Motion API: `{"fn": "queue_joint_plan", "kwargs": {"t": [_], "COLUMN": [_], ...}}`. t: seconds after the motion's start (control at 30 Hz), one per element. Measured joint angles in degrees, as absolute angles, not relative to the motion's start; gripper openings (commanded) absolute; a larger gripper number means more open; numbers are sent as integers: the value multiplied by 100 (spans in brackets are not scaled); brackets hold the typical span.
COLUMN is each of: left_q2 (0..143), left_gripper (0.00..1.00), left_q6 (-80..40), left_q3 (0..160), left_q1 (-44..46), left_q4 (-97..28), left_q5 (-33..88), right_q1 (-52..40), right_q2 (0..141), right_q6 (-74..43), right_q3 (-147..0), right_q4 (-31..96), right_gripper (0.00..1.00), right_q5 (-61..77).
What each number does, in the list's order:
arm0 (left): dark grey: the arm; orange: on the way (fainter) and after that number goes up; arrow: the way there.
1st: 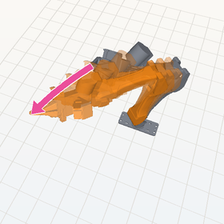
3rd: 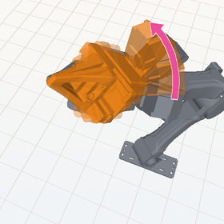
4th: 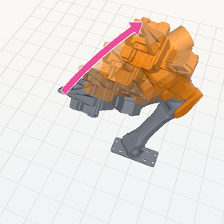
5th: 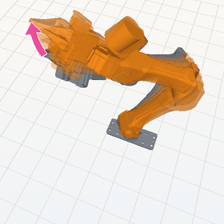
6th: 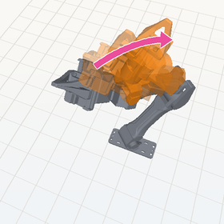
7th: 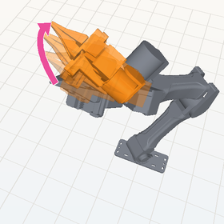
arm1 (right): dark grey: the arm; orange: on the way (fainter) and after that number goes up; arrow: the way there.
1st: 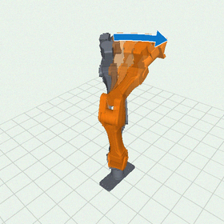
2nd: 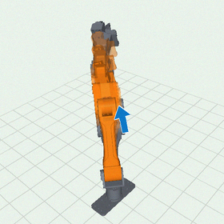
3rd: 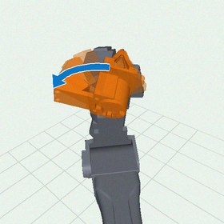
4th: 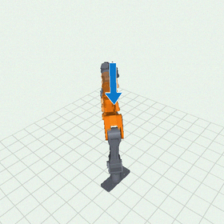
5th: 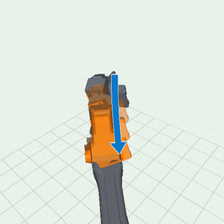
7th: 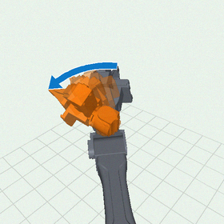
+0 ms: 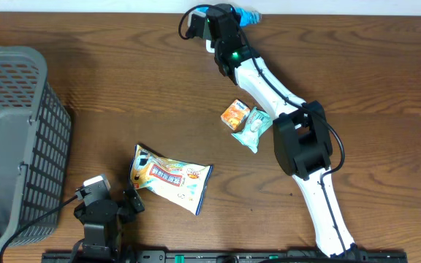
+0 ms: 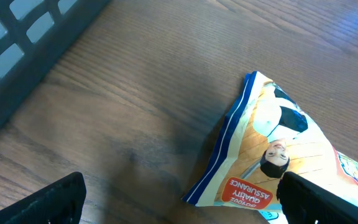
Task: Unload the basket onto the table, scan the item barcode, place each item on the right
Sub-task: 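Carry the teal bottle away to the right of the table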
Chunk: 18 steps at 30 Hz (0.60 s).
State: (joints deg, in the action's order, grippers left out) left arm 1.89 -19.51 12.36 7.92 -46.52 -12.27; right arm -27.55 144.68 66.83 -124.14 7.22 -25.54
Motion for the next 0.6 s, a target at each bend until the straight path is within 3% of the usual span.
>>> {"fn": "queue_joint_plan", "kwargs": {"t": [0.23, 0.43, 0.6], "left_q2": [189, 189, 189], "left_gripper": [98, 98, 98], "left_q6": [-1949, -1951, -1951], "left_q3": [1236, 1236, 1236], "left_q1": [792, 792, 792], "left_q4": [-4652, -4654, -4652], "left_q5": [-1227, -1227, -1227], "right_q1": [-2386, -1208, -67], "right_q2": [14112, 13445, 13358], "right_q6": [6145, 5273, 4648], "right_q3": [-12409, -12457, -12390], "right_q4": [2091, 3361, 3494], "right_gripper": [1, 1, 1], "right_q5": [-2709, -3105, -3236]}}
